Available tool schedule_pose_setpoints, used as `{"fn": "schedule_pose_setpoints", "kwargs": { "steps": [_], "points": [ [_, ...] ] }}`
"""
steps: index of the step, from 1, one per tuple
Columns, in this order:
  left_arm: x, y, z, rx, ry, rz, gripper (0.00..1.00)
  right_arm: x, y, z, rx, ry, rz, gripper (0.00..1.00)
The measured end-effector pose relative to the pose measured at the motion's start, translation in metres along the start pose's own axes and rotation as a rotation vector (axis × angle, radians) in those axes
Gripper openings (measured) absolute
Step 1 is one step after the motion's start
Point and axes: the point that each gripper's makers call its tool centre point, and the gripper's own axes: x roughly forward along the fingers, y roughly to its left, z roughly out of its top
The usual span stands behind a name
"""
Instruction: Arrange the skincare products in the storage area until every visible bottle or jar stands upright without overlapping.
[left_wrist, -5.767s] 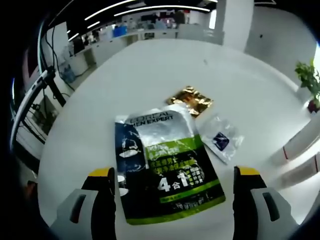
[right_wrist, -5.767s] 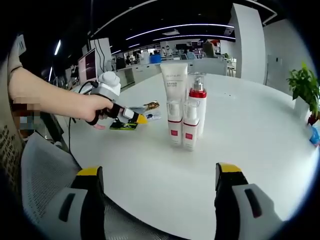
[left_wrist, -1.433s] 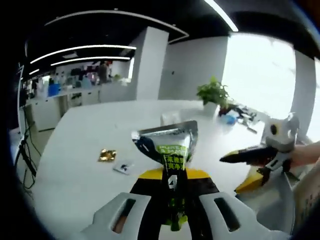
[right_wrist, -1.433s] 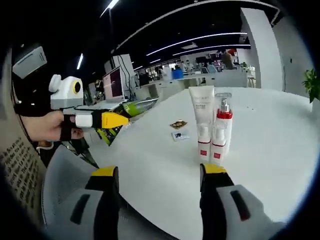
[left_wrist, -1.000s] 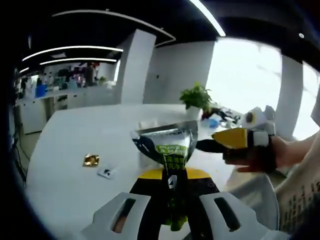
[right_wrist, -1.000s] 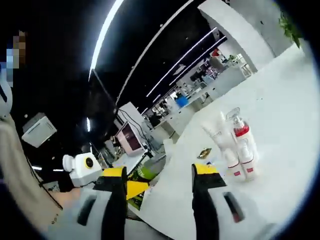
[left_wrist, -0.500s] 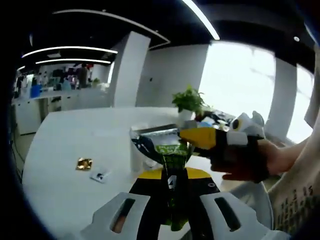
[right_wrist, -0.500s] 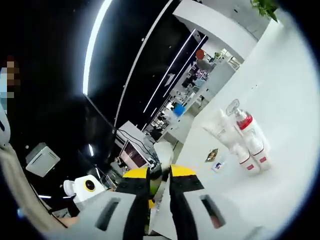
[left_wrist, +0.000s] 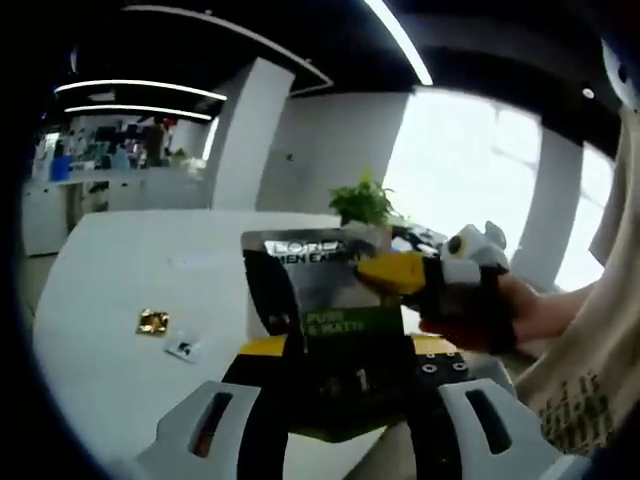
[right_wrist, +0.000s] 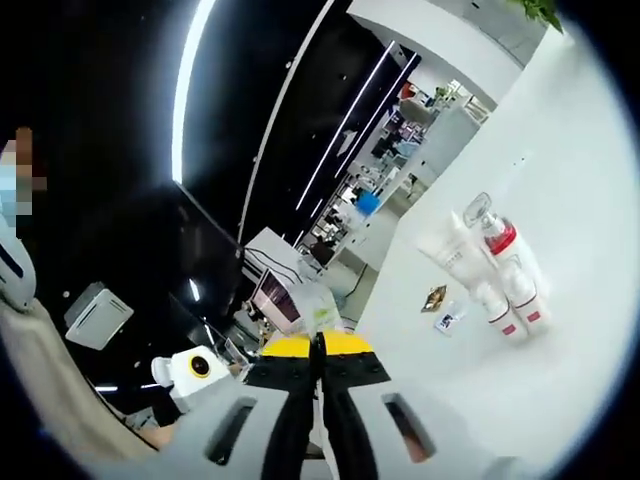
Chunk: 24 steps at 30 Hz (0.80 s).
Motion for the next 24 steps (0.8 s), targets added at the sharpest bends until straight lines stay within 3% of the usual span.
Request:
{"fn": "schedule_pose_setpoints", "kwargs": {
  "steps": [7,10,14,18,20,24],
  "points": [
    [-0.007,0.018,0.010,-0.056,-0.002,-0.022,0.55,-0.005,0.010,0.010,0.041,-0.007,0.058,0.01],
    [-0.006,0.006,0.003,-0.120,0.060,-0.136,0.56,-0.006,0.021,0.013,0.061,-0.001,0.108,0.01],
    [-0.005,0.002,0.003,-0.149,0.070,-0.183,0.58,-0.007,0.040,0.016,0.073,0.026,0.187,0.01],
    [-0.006,-0.015,0.006,-0.211,0.079,-0.297,0.57,-0.009,0.057,0.019,0.089,0.045,0.261,0.01],
    [-0.007,-0.025,0.008,-0.249,0.079,-0.357,0.55,-0.009,0.059,0.023,0.107,0.042,0.277,0.01],
    [-0.007,-0.028,0.010,-0.263,0.076,-0.372,0.37,-0.006,0.059,0.026,0.106,0.039,0.278,0.01]
  ]
}}
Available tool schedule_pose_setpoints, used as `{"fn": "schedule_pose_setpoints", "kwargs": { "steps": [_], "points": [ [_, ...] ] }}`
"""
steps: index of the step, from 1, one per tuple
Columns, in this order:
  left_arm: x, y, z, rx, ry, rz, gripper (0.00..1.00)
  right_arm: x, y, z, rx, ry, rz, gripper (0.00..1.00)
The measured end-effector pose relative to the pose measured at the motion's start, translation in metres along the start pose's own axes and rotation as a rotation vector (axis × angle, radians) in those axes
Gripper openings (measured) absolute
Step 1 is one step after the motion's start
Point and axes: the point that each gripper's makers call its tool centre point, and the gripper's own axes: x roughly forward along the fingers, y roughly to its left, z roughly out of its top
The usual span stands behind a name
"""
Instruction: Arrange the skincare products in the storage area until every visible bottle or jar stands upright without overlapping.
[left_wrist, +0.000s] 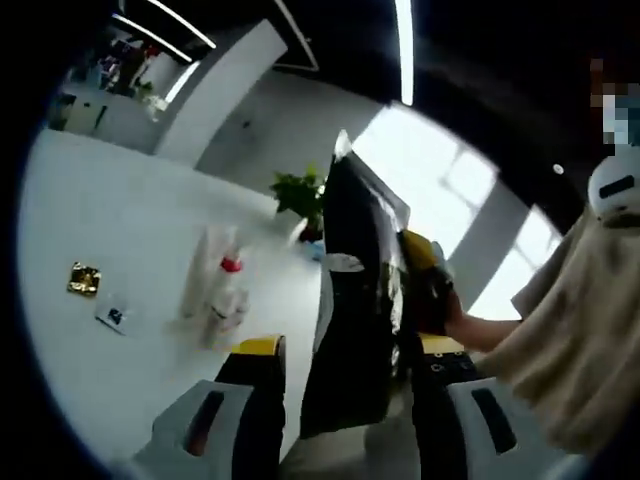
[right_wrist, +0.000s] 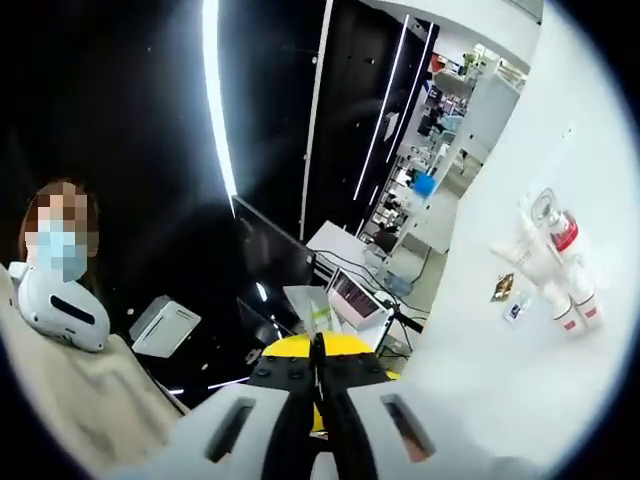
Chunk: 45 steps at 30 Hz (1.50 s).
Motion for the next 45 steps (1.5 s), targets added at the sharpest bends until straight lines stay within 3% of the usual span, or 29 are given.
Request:
{"fn": "schedule_pose_setpoints", "kwargs": {
  "steps": [1,6,9,10,12,15,18,22,27,32,36,41,45],
  "points": [
    [0.000,-0.001,0.001,0.001,-0.007,0.000,0.31,0.001,-0.001,0.000,-0.003,0.000,-0.005,0.01],
    [0.000,-0.008,0.001,-0.023,-0.027,-0.020,0.24,0.000,-0.008,0.003,0.008,-0.014,-0.028,0.01],
    [-0.003,-0.018,0.001,-0.133,-0.052,-0.063,0.09,-0.004,-0.021,0.009,0.002,-0.037,-0.083,0.01],
    [-0.004,-0.021,0.005,-0.137,-0.088,-0.080,0.01,-0.005,-0.025,0.009,0.004,-0.023,-0.098,0.01],
    [-0.004,-0.028,0.006,-0.187,-0.114,-0.102,0.00,-0.004,-0.027,0.009,0.004,-0.025,-0.102,0.01],
    [-0.005,-0.028,0.007,-0.197,-0.149,-0.087,0.00,0.000,-0.028,0.009,0.000,-0.028,-0.108,0.01],
    [-0.007,-0.031,0.012,-0.232,-0.185,-0.107,0.00,0.004,-0.028,0.012,-0.062,-0.051,-0.111,0.02],
    [-0.008,-0.034,0.019,-0.235,-0.202,-0.127,0.00,0.007,-0.030,0.013,-0.069,-0.080,-0.109,0.06],
    [-0.009,-0.037,0.028,-0.226,-0.231,-0.139,0.00,0.005,-0.030,0.005,-0.018,-0.094,-0.087,0.08],
    [-0.014,-0.035,0.045,-0.256,-0.309,-0.160,0.00,-0.001,-0.029,-0.015,0.096,-0.105,-0.061,0.20],
    [-0.015,-0.032,0.054,-0.260,-0.329,-0.166,0.00,-0.001,-0.024,-0.026,0.127,-0.098,-0.037,0.23],
    [-0.012,-0.026,0.052,-0.260,-0.304,-0.148,0.00,0.002,-0.017,-0.031,0.117,-0.082,-0.020,0.15],
    [-0.013,-0.018,0.050,-0.278,-0.305,-0.114,0.00,-0.001,-0.015,-0.019,0.069,-0.154,-0.012,0.06]
  ]
}}
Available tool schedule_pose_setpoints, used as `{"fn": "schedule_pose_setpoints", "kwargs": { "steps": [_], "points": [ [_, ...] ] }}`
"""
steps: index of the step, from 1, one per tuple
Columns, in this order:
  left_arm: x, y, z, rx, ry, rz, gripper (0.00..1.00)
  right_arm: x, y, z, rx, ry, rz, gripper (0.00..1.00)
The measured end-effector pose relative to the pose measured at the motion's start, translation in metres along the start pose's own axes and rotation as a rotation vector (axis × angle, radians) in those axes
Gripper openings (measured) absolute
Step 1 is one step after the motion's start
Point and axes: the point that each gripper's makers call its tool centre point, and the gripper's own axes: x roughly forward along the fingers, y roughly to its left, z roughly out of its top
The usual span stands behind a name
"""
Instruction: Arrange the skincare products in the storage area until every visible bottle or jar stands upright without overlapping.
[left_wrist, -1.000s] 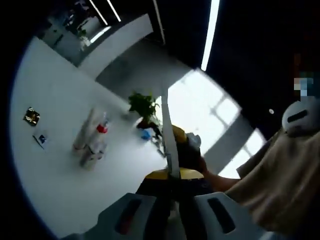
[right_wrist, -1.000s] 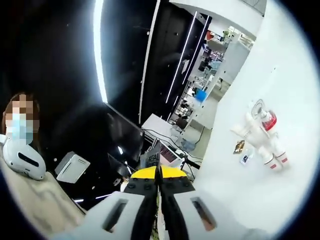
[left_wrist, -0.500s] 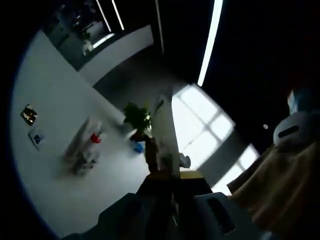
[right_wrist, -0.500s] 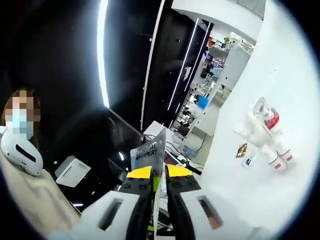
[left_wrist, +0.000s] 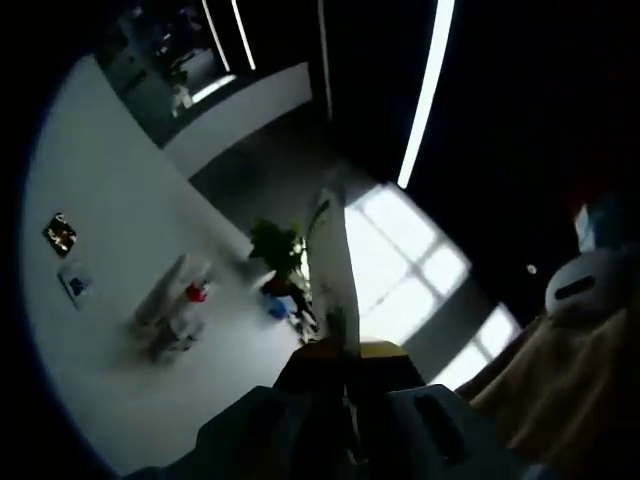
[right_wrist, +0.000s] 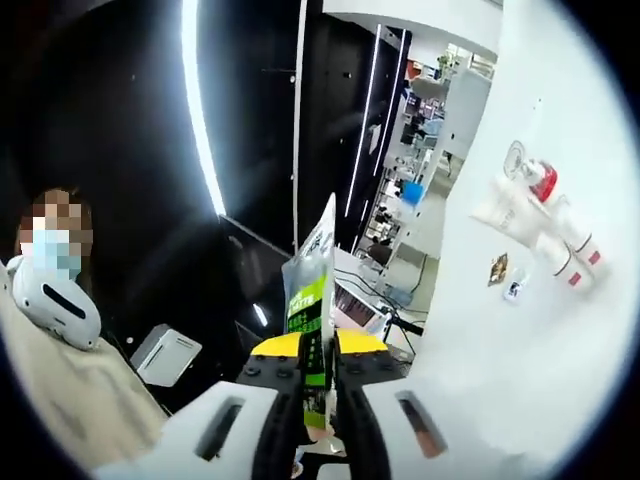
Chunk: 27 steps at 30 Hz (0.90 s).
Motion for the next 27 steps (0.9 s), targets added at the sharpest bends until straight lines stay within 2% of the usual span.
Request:
{"fn": "schedule_pose_setpoints", "kwargs": {
  "steps": [6,9,11,14,16,18,22,27],
  "points": [
    [-0.001,0.016,-0.008,0.038,0.072,0.082,0.00,-0.004,0.003,-0.007,0.004,0.025,0.008,0.02],
    [0.001,0.015,-0.009,0.031,0.073,0.080,0.00,-0.006,0.000,-0.006,0.004,0.022,-0.002,0.02],
    [0.002,0.016,-0.009,0.077,0.061,0.085,0.00,-0.006,-0.003,-0.004,0.002,0.018,-0.015,0.02],
    [0.001,0.029,-0.013,0.106,0.068,0.134,0.06,-0.005,-0.008,-0.004,-0.004,0.020,-0.040,0.01],
    [-0.001,0.036,-0.026,0.064,0.123,0.150,0.12,-0.004,-0.011,-0.004,-0.004,0.019,-0.050,0.01],
    [-0.003,0.042,-0.033,0.060,0.140,0.165,0.17,-0.005,-0.016,-0.004,-0.003,0.014,-0.070,0.01],
    [-0.008,0.049,-0.043,0.037,0.145,0.180,0.16,-0.006,-0.026,-0.007,0.002,0.022,-0.105,0.01],
    [-0.013,0.052,-0.041,0.005,0.122,0.182,0.04,-0.007,-0.040,-0.009,0.005,0.036,-0.156,0.02]
  ]
}}
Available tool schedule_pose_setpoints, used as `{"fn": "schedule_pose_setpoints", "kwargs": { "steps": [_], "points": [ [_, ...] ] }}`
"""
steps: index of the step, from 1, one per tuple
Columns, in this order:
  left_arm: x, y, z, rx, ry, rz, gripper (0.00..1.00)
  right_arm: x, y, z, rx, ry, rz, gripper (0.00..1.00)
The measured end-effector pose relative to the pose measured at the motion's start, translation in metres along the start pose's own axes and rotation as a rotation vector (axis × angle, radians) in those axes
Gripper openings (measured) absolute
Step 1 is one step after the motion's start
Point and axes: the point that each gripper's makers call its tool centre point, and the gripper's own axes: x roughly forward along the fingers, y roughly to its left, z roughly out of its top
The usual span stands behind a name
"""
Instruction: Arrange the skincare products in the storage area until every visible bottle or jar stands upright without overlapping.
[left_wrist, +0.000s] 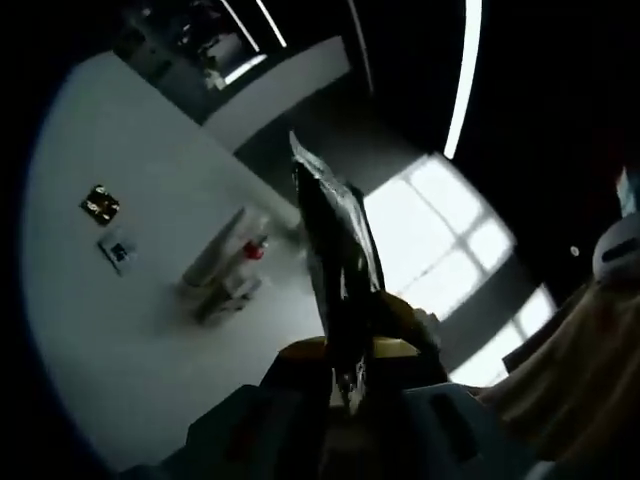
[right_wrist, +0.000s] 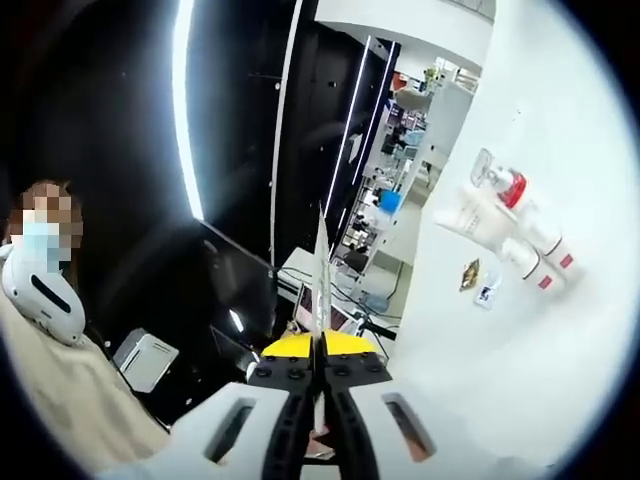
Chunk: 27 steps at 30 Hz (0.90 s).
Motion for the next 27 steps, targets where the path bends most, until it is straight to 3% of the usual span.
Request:
{"fn": "schedule_pose_setpoints", "kwargs": {
  "steps": [9,14,17,27],
  "points": [
    [-0.001,-0.002,0.010,-0.061,-0.059,-0.045,0.00,0.007,-0.006,0.004,-0.062,-0.018,0.000,0.05],
    [-0.002,-0.007,0.014,-0.101,-0.089,-0.086,0.00,0.011,-0.014,-0.004,-0.123,0.050,-0.021,0.11],
    [-0.001,-0.012,0.022,-0.115,-0.118,-0.112,0.00,0.011,-0.013,-0.006,-0.106,0.060,0.006,0.16],
    [0.005,0.001,0.022,-0.127,-0.107,-0.082,0.00,0.007,-0.021,-0.017,-0.111,0.105,-0.002,0.33]
  ]
}}
